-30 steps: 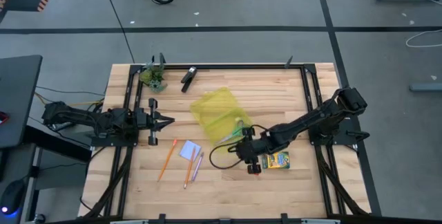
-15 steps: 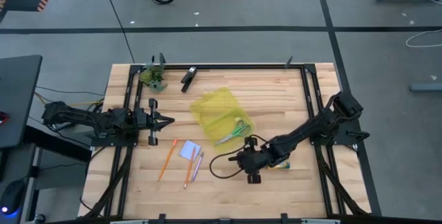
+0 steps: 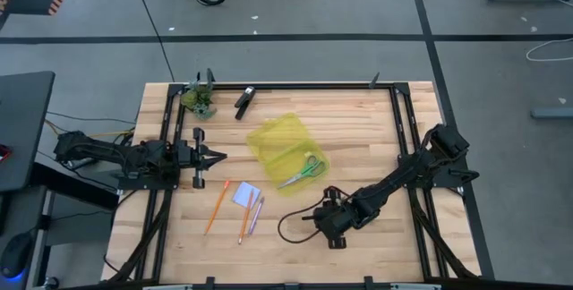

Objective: Pack school essentials
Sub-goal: Put the red eraser into the yellow supply box

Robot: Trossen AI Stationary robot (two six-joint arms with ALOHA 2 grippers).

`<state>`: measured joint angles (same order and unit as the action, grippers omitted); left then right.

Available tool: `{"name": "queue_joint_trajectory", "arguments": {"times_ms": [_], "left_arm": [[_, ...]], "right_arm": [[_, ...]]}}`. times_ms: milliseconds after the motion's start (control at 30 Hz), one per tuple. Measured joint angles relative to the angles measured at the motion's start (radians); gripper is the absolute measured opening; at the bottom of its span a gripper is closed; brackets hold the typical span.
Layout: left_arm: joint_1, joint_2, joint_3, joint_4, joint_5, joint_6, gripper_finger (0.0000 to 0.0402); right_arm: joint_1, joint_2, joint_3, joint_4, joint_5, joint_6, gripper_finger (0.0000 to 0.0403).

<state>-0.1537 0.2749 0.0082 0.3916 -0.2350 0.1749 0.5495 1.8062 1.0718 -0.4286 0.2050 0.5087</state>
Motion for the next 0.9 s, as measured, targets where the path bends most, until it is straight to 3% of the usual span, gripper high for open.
{"name": "queue_joint_trajectory", "arguments": {"times_ms": [367,900], "left_arm": [[0.000,0.000,0.000,-0.001,0.000,0.000,0.0029],[0.000,0.000,0.000,-0.001,0.000,0.000,0.0034]], "right_arm": [[0.064,0.013,-0.024,0.013,0.171,0.065,0.0236],[0.194,0.013,-0.272,0.416,0.456,0.245,0.0242]]}}
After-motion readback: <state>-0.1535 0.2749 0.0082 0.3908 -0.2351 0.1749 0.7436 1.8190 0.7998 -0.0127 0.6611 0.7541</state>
